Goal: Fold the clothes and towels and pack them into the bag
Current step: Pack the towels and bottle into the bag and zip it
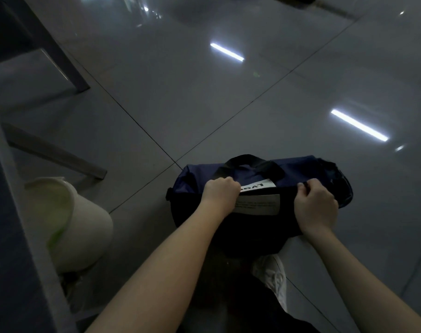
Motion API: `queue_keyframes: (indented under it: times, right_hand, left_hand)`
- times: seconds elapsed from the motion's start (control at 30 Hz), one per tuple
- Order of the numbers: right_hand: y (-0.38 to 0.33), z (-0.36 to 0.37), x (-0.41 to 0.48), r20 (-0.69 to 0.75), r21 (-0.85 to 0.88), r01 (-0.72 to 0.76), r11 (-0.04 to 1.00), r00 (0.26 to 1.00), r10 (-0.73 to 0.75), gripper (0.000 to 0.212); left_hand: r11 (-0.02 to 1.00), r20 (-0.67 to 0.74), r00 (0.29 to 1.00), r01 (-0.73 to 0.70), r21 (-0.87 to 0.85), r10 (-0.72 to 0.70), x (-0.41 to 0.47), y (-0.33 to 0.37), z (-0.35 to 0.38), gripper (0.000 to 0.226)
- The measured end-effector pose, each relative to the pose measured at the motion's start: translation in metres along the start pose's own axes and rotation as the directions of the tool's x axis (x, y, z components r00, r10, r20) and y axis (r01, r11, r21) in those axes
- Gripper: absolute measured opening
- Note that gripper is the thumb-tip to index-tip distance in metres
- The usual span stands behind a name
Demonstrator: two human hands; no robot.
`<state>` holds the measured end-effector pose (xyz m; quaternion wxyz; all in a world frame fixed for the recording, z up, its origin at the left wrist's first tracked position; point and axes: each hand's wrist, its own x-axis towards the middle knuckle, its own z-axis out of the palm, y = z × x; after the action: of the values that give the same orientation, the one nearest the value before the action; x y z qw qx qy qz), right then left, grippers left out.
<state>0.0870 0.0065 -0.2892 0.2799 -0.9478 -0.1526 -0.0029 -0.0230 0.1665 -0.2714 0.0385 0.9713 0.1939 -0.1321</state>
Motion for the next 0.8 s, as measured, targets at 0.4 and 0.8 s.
queue_keyframes:
  times: [0.4, 0.8]
  right_hand:
    - [-0.007, -0.006, -0.002, 0.007, 0.040, 0.037, 0.999, 0.999, -0.038, 0.026]
    - [0.040, -0.017, 0.037, -0.070, 0.099, -0.180, 0.979, 0.980, 0.187, 0.025]
  left_hand:
    - [0.983, -0.052, 0.988, -0.148, -0.106, 0.143, 0.032, 0.064, 0.003, 0.043]
    - [0.989, -0.081, 0.989, -0.132, -0.062, 0.127, 0.053, 0.066, -0.002, 0.028]
